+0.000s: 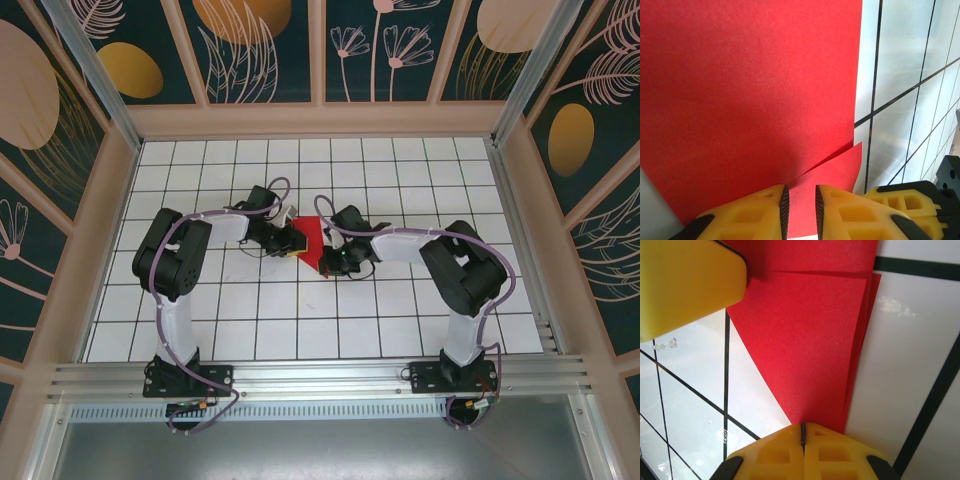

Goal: Fold a paper plane with a square sheet of paper (fold left side to right side)
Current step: Third fold the triangle at the center of the table.

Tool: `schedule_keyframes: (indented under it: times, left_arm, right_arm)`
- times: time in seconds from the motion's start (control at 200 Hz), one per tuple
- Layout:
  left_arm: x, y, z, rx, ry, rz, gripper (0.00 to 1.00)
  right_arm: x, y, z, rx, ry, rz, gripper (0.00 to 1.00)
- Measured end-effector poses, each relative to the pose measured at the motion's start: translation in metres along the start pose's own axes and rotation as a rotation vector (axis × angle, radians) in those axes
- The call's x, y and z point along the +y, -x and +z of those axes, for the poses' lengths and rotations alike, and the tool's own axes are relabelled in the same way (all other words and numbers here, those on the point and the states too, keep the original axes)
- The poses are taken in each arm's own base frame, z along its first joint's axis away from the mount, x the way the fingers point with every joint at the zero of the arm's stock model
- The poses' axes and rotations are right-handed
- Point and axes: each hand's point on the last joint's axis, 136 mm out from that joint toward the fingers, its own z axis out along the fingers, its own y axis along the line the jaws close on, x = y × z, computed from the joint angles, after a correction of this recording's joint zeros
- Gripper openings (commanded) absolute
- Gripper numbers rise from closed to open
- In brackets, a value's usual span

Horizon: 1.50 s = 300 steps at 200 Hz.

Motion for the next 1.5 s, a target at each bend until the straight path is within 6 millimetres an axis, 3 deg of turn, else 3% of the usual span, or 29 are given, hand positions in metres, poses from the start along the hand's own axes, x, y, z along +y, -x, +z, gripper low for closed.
schedule_keyframes:
  times: [0.1, 0.21, 0.46, 0.746, 1.061, 1.501]
  left_arm:
    - [-0.003, 0.002, -0.001, -0.007, 0.008, 0.010, 0.28]
    - [-0.007, 0.007, -0.009, -0.037, 0.019, 0.027, 0.21]
    - [-0.043, 0.008, -0.035, -0.104, -0.023, 0.107, 0.19]
    - [-0.050, -0.037, -0.004, 0.006, -0.039, 0.100, 0.18]
    - [-0.044, -0.037, 0.007, 0.014, -0.045, 0.083, 0.18]
    - [-0.020, -0.042, 0.022, 0.026, -0.002, 0.038, 0.16]
  right_arm:
    - [-0.001, 0.000, 0.000, -0.005, 0.010, 0.004, 0.00]
    - [-0.002, 0.000, 0.000, -0.005, 0.034, 0.013, 0.00]
    - [-0.002, 0.000, -0.001, -0.003, 0.058, 0.017, 0.00]
    - [-0.002, 0.000, -0.001, -0.002, 0.059, 0.017, 0.00]
    - [-0.002, 0.000, -0.001, -0.002, 0.059, 0.017, 0.00]
    - [-0.002, 0.000, -0.001, 0.000, 0.056, 0.019, 0.00]
